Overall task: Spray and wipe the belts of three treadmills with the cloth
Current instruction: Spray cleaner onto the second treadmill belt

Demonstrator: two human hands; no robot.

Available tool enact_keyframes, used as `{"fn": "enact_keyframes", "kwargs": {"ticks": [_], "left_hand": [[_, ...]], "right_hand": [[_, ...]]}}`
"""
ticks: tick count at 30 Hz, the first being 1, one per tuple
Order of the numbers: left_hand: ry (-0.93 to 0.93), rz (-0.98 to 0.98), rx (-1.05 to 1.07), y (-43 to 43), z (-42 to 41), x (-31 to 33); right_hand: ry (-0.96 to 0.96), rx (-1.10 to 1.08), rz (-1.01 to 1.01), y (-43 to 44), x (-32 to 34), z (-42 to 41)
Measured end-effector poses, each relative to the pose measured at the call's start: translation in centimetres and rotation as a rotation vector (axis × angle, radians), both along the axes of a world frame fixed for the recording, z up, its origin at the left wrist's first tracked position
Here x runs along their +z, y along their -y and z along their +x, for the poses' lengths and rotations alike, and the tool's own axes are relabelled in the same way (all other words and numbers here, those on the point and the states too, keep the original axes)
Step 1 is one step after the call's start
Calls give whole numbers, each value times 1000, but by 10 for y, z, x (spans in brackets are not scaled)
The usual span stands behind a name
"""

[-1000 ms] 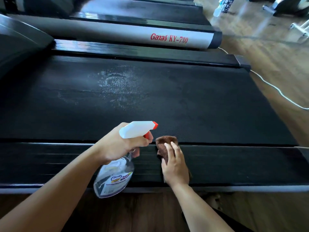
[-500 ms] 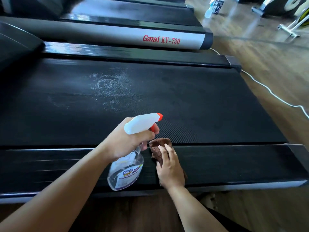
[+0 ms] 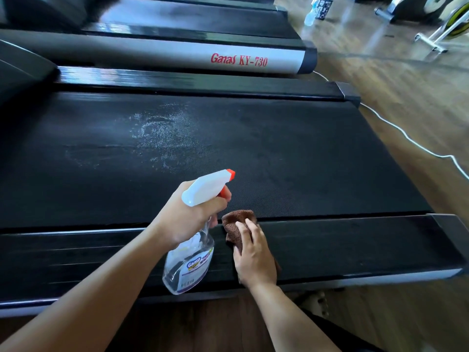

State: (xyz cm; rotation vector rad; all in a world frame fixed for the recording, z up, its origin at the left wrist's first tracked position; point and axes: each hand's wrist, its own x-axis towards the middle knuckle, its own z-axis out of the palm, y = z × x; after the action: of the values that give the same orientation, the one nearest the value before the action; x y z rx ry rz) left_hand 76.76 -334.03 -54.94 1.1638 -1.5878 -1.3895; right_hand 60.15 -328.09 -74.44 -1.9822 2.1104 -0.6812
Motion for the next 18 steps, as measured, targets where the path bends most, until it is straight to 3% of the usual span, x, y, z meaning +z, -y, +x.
{"fn": "enact_keyframes", "kwargs": {"ticks": [8, 18], "left_hand": [[217, 116, 110, -7, 18, -14], [349, 247, 185, -34, 74, -21]], "right_hand": [[19, -7, 35, 1, 2, 0], [12, -6, 54, 1, 6, -1]]}}
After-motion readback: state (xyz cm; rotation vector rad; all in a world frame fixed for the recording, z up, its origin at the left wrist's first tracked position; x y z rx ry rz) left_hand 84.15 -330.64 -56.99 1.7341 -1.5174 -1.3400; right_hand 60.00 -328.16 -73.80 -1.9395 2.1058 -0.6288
